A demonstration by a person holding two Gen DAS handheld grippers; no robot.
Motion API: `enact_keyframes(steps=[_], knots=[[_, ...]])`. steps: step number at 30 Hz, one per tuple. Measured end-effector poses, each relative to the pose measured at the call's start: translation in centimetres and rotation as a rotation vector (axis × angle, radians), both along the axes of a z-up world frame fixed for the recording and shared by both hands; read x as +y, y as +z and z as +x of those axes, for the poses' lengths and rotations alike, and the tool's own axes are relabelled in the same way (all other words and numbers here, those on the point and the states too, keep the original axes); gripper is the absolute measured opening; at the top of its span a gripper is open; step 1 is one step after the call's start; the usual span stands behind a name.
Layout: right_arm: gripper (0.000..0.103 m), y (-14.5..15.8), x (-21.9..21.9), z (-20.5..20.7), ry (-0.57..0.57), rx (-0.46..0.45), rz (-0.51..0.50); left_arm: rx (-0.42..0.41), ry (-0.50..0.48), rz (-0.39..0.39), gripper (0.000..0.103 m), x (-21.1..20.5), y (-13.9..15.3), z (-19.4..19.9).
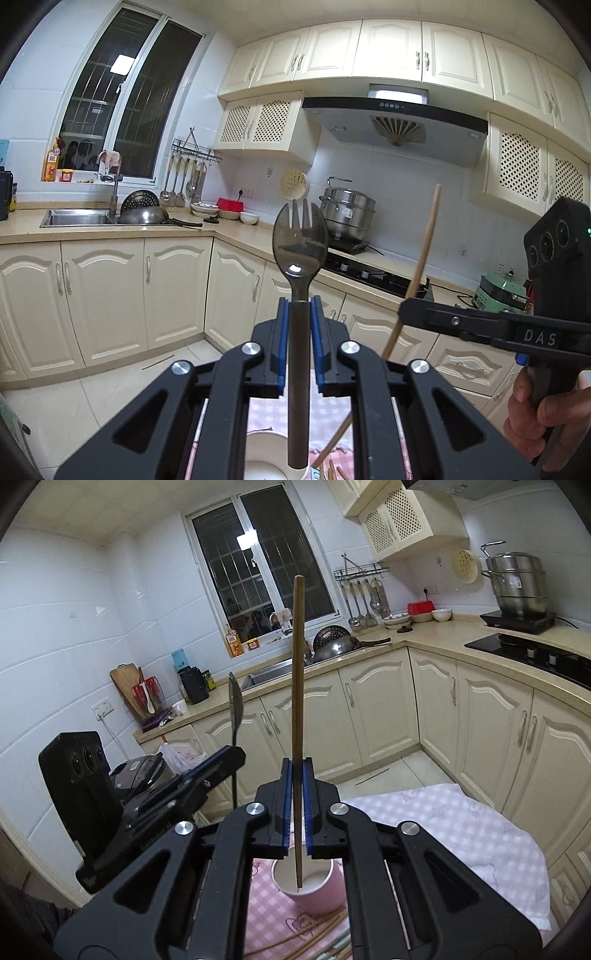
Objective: Organize utensils
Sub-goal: 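Lift the spoon with the left tool while the right tool lifts the chopstick over the cup, then lower both held utensils into the pink cup and open both tools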
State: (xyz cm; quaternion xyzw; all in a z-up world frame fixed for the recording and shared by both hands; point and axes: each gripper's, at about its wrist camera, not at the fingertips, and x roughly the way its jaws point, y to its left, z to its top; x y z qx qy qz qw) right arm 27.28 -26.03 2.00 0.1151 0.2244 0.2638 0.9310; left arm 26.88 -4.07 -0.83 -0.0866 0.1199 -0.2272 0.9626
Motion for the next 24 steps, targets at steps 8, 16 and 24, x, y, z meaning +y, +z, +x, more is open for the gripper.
enact_keyframes(steps=[8, 16, 24], knots=[[0.006, -2.7, 1.0, 1.9, 0.005, 0.067, -0.014, 0.053, 0.011, 0.008, 0.011, -0.3, -3.0, 2.0], [0.006, -5.0, 1.0, 3.1, -0.003, 0.131, -0.015, 0.119, 0.011, 0.029, 0.012, -0.5, -6.2, 3.3], [0.078, -5.9, -1.1, 3.0, -0.062, 0.156, 0.03, 0.145, 0.047, 0.063, 0.066, 0.7, -7.5, 2.4]])
